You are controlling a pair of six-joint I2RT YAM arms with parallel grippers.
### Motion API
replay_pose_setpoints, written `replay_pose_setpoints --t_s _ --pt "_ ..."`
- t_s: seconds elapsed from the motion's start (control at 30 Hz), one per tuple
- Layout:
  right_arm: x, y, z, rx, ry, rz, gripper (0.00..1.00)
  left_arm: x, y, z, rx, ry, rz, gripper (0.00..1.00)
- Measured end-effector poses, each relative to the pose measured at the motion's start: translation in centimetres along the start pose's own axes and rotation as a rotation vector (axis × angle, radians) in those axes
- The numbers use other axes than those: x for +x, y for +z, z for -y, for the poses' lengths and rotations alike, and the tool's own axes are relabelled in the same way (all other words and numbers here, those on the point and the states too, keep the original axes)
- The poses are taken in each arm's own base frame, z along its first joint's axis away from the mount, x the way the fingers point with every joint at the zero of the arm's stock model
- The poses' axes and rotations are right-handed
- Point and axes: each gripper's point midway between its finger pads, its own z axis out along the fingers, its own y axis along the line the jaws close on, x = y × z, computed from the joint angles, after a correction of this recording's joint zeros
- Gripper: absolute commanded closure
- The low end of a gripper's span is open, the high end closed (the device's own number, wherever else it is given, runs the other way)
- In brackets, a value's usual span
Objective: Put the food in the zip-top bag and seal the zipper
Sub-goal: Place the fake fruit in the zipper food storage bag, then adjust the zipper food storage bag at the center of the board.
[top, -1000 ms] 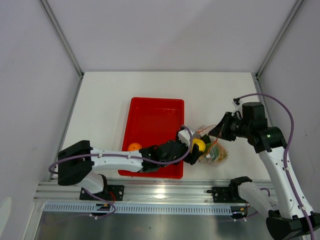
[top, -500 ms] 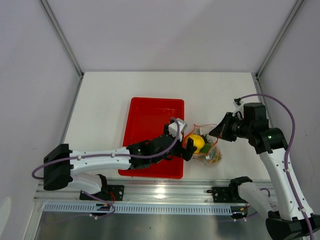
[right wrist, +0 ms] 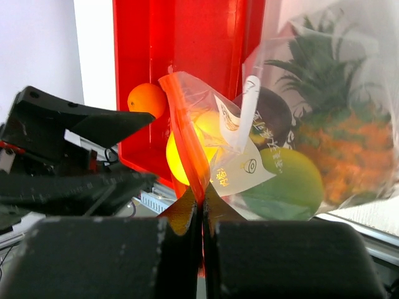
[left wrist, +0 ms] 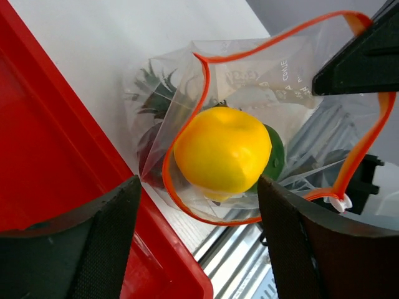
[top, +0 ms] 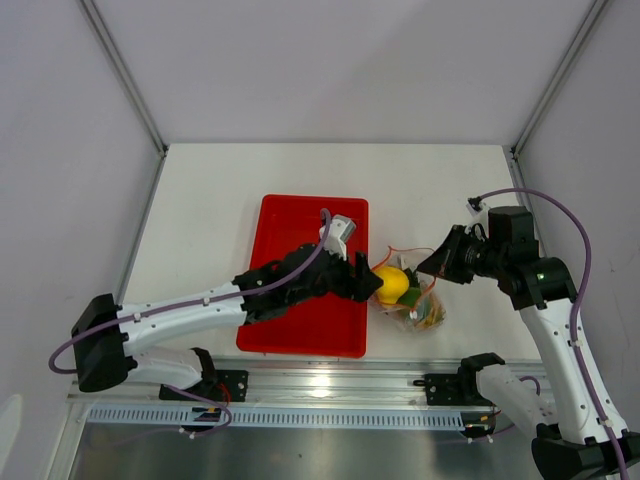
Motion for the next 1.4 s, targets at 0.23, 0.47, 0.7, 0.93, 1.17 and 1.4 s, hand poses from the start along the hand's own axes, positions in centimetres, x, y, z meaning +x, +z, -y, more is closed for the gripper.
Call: replay_pose_setpoints --t_s 0.23,0.47,0.7,0.93,1.17,1.4 --pt "0.0 0.0 -0.1 -0.004 -0.001 -0.002 1.0 -1.8 0.0 -1.6 0.032 -0.082 0.029 0.41" --pt "0.1 0.0 0.0 -0.004 -0.005 -0.004 1.0 -1.3 0.2 -1.5 0.086 -0.103 0.007 0.45" --pt "0.2 0.0 -0.1 -0.009 -0.005 -0.009 1.0 -0.1 1.2 -0.9 0.132 -0.119 -0.033 0.46" --pt "0.2 0.1 0.0 -0.007 -0.006 -0.011 1.0 1.4 2.0 -1.3 0.126 -0.141 -0.075 0.55" --pt "0.3 0.1 0.0 -0.007 -0.005 -0.011 1.0 1.8 2.4 -1.3 0.133 -0.152 -0.082 0.7" --pt "0.2 0.1 0.0 -0.006 -0.006 -0.011 1.0 2.6 2.8 -1.8 0.123 -0.16 -0.096 0.84"
